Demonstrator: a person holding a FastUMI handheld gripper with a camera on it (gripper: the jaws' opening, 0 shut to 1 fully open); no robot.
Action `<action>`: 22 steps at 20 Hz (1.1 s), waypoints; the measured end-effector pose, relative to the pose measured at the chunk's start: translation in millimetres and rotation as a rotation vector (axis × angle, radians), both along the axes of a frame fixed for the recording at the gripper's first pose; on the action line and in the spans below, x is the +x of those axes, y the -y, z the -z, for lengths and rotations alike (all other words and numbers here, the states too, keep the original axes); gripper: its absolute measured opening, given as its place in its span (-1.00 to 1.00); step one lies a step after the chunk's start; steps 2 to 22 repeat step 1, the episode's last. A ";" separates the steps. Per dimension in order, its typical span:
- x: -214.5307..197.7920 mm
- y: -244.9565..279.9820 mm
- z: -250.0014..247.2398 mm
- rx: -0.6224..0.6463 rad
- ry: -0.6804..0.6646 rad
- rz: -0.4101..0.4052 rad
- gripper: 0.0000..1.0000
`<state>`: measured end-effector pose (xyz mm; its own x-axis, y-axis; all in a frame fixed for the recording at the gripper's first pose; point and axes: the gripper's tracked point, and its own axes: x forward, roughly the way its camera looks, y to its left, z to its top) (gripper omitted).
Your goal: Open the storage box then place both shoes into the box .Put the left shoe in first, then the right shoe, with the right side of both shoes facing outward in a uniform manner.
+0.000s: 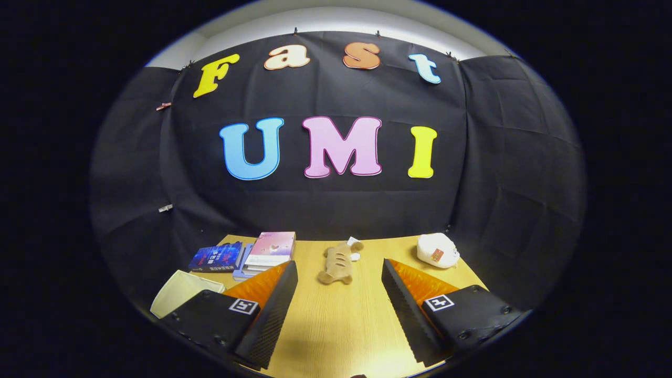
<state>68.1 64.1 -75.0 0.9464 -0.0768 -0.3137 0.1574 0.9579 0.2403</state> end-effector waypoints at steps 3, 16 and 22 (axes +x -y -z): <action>0.1 0.2 0.2 -0.002 -0.002 -0.002 0.97; 0.1 0.2 0.2 -0.002 -0.002 -0.002 0.97; 0.1 0.2 0.2 -0.002 -0.002 -0.002 0.97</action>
